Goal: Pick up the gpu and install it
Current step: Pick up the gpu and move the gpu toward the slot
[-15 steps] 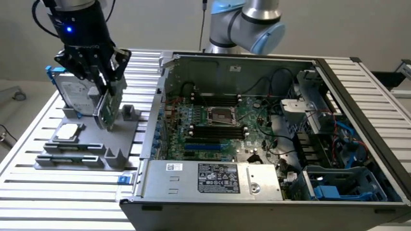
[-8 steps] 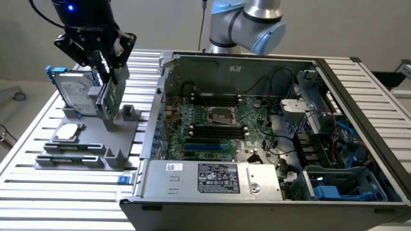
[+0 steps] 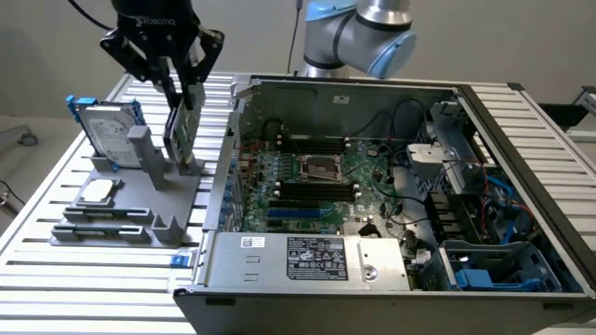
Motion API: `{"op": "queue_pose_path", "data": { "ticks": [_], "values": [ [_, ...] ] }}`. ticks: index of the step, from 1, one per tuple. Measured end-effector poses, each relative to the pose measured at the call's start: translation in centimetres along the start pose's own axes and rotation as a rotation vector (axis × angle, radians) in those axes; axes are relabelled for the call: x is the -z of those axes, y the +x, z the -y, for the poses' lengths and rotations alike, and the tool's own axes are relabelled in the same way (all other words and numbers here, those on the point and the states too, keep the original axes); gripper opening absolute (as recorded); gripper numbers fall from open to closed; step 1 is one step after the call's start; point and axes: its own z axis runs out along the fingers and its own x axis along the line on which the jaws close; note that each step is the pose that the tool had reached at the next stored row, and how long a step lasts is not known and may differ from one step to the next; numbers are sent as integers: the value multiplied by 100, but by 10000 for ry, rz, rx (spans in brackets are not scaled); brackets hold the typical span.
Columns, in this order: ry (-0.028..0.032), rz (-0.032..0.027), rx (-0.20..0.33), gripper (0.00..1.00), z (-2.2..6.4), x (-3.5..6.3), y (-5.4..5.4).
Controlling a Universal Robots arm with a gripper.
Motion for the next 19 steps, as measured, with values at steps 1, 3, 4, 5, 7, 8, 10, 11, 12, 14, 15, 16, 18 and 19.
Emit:
{"op": "queue_pose_path", "data": {
  "ticks": [1, 3, 4, 5, 7, 8, 10, 11, 12, 14, 15, 16, 18, 19],
  "values": [
    [-1, -10, 0, 27, 6, 21, -45],
    [-2, -39, -1, 27, 19, 57, -135],
    [-2, -58, -2, 27, 26, 73, -180],
    [-2, -78, -2, 27, 33, 91, -229],
    [-4, -117, -2, 27, 47, 118, -317],
    [-5, -143, -4, 27, 52, 124, -363],
    [-8, -197, -4, 27, 60, 126, -452],
    [-7, -222, -5, 27, 63, 126, -497],
    [-8, -238, -6, 27, 65, 126, -543],
    [-8, -254, -6, 27, 70, 125, -637],
    [-9, -257, -6, 27, 71, 124, -683],
    [-9, -260, -6, 27, 73, 124, -727],
    [-8, -266, -6, 27, 76, 123, -817],
    [-9, -269, -6, 27, 78, 122, -862]
  ]
}}
